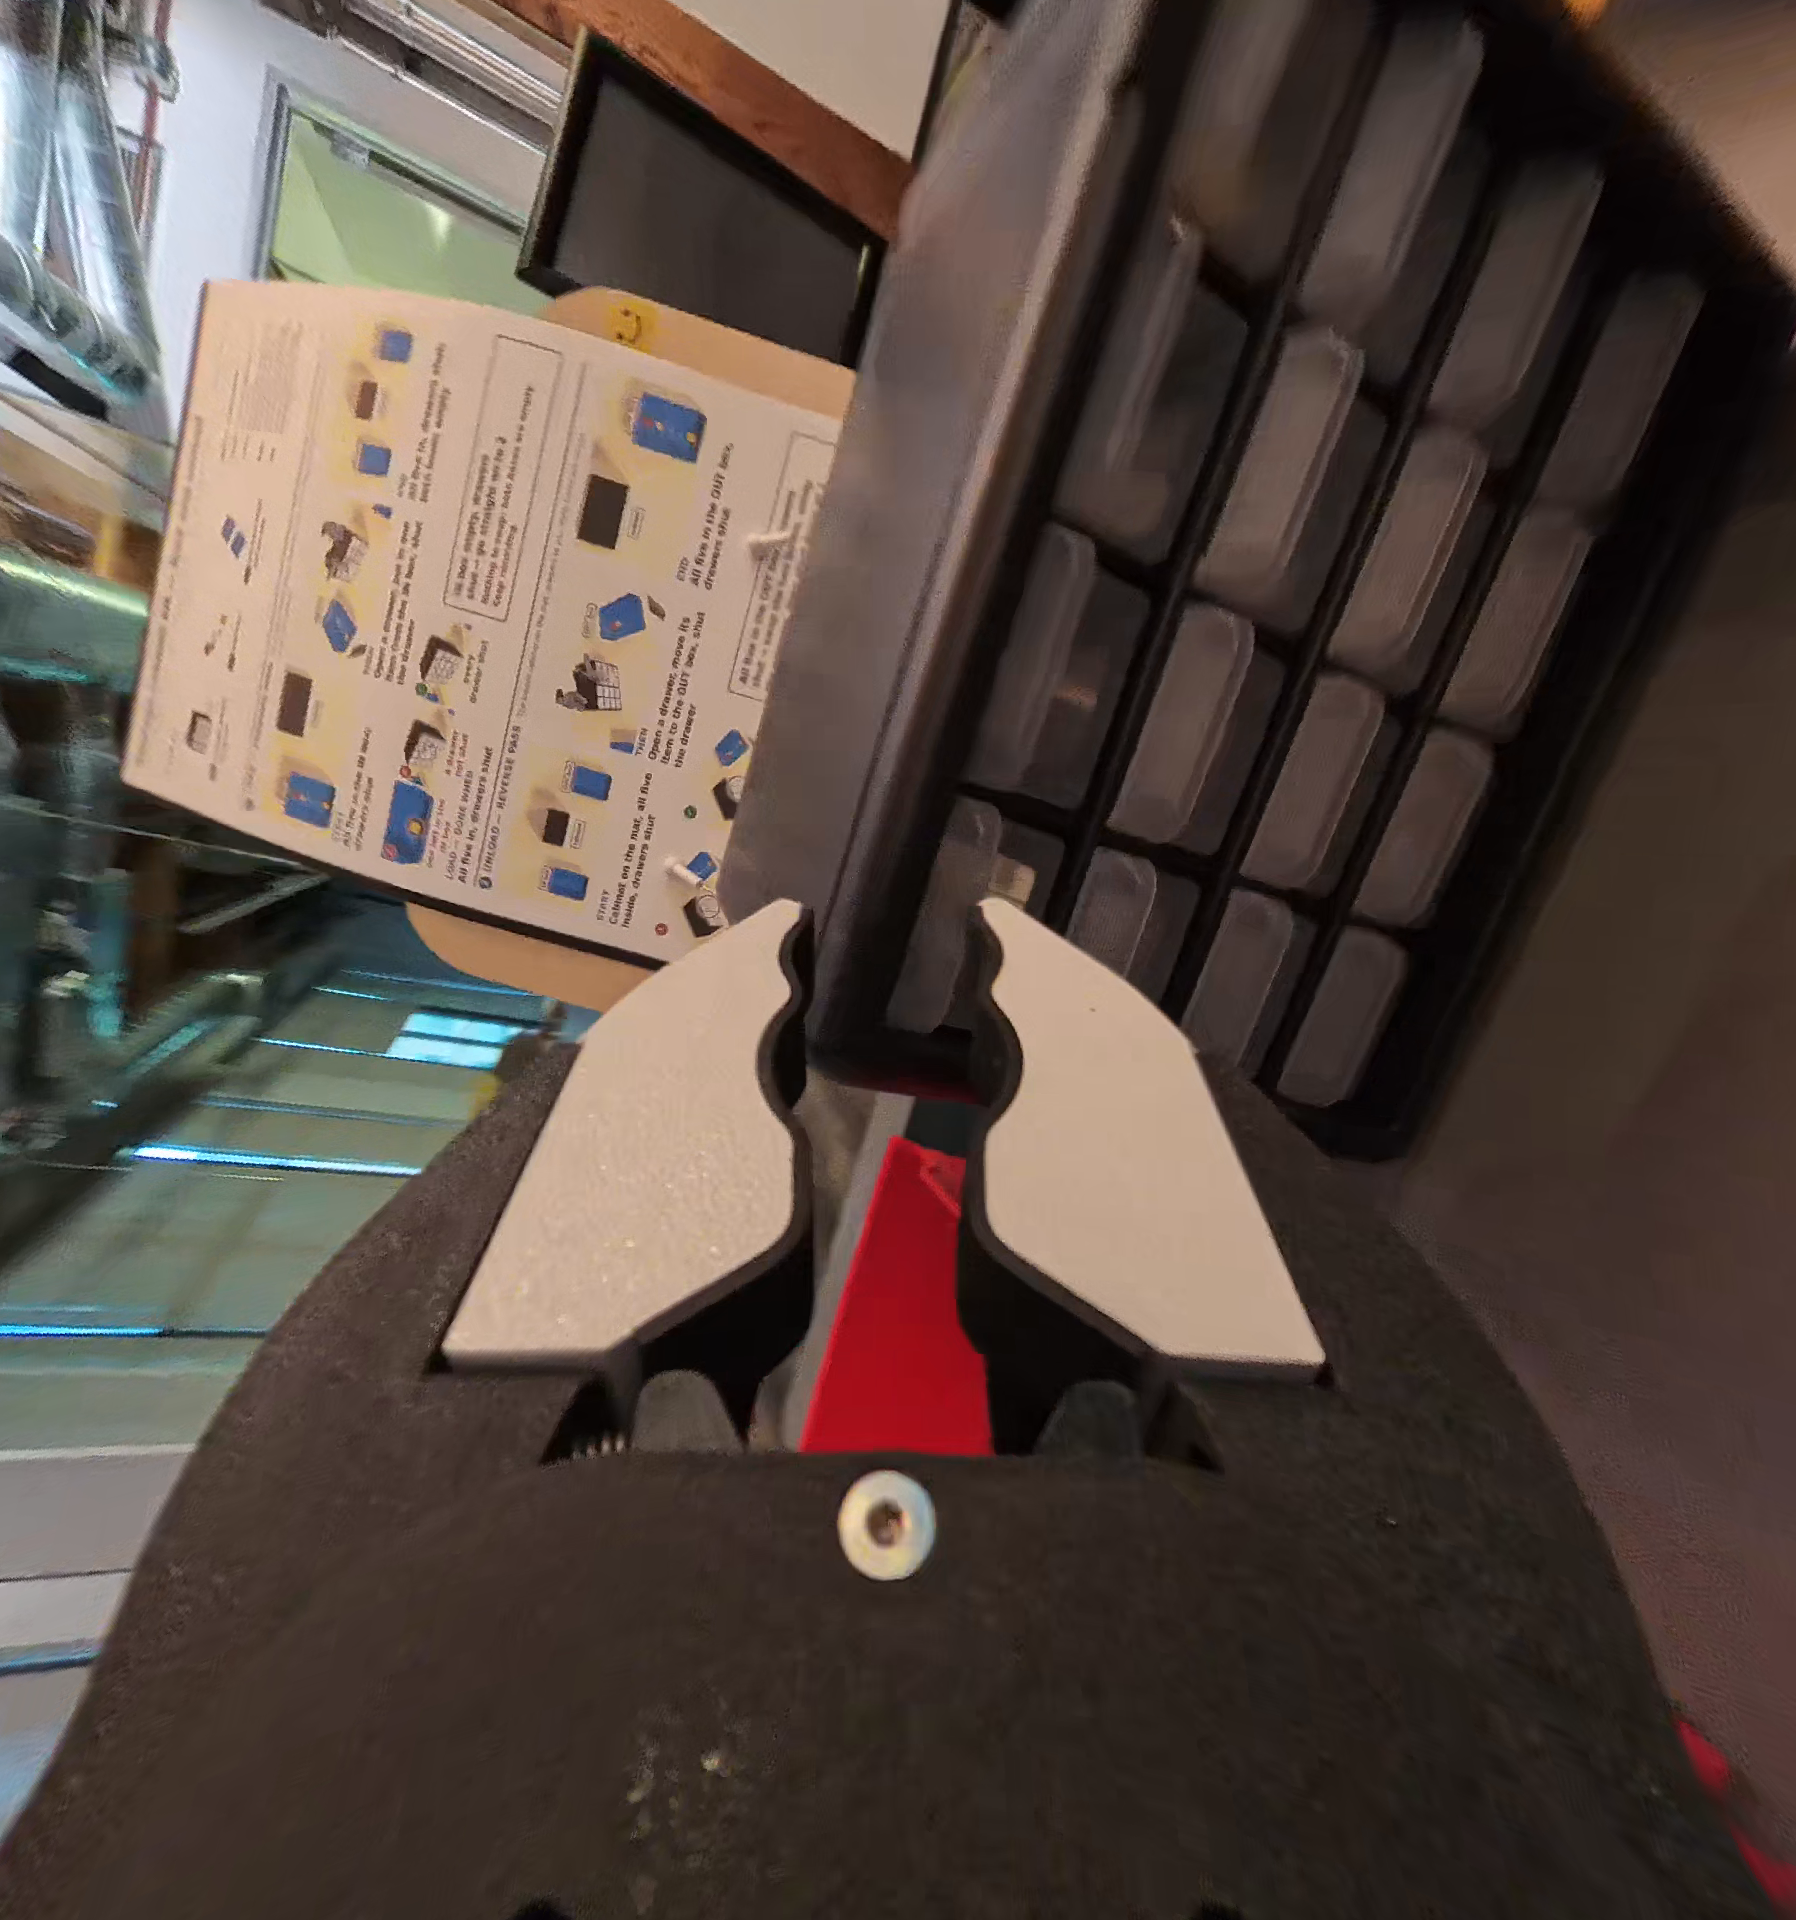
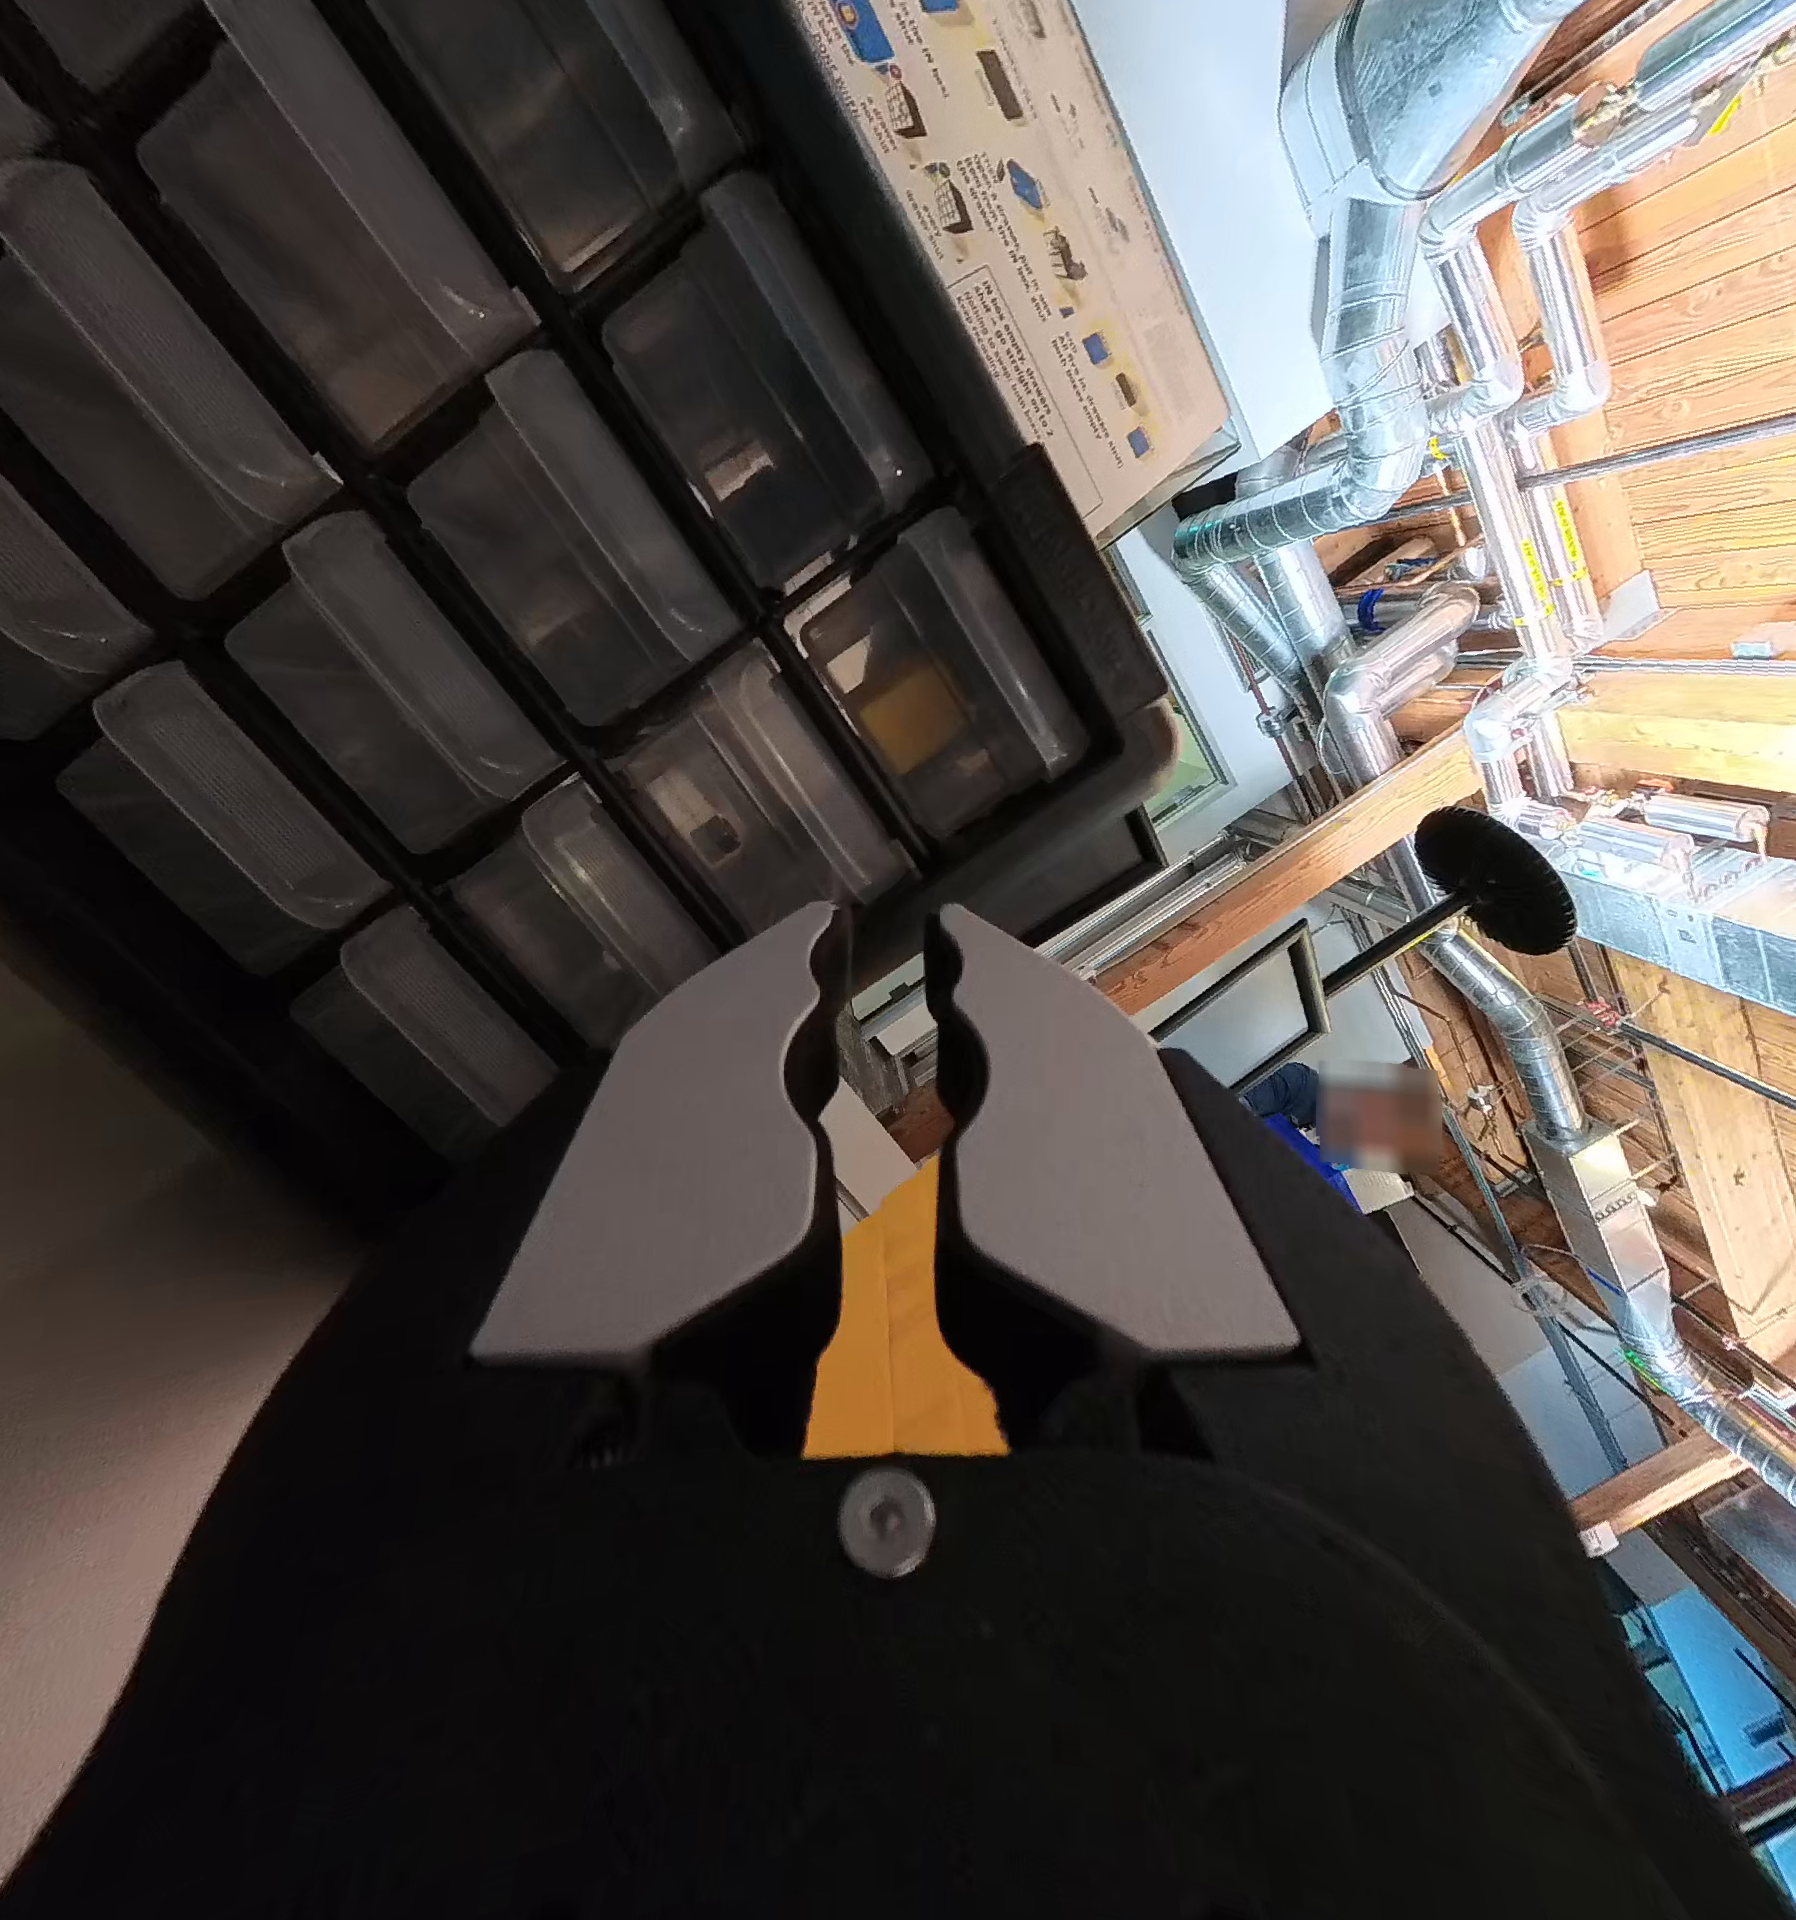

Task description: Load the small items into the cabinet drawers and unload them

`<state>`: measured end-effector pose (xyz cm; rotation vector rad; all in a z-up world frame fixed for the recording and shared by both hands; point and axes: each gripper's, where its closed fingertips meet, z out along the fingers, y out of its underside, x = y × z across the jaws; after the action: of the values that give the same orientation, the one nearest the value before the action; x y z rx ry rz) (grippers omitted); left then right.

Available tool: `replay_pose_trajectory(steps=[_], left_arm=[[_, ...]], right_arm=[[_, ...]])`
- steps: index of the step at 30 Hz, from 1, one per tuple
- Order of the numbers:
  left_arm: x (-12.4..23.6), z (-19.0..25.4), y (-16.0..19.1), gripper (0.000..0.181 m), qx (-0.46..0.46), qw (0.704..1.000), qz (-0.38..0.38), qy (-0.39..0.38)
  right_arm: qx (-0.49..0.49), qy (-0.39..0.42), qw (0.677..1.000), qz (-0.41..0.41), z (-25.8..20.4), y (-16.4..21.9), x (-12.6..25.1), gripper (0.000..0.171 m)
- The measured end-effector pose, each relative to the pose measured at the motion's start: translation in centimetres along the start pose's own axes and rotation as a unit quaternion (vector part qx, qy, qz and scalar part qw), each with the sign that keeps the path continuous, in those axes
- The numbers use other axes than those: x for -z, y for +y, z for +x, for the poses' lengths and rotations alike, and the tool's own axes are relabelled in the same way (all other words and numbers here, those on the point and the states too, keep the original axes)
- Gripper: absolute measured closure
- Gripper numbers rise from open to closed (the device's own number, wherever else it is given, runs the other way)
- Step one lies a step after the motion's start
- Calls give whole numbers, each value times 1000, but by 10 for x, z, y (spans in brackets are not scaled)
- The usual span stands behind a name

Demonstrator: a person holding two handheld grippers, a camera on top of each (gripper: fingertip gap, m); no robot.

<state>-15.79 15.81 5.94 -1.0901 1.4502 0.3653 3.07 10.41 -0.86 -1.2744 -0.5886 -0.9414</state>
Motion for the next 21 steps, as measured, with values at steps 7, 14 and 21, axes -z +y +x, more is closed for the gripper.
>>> replay_pose_trajectory(steps=[7,14,21], left_arm=[[-21,5,22,156,-102,991,-43,-70],[-19,6,14,163,-129,987,-9,-97],[-27,16,14,167,-158,981,-9,-110]], right_arm=[[-5,1,1000,-12,2,8,-2,157],[-16,2,1000,-9,4,6,-1,157],[-23,3,1000,-6,6,3,1,157]])
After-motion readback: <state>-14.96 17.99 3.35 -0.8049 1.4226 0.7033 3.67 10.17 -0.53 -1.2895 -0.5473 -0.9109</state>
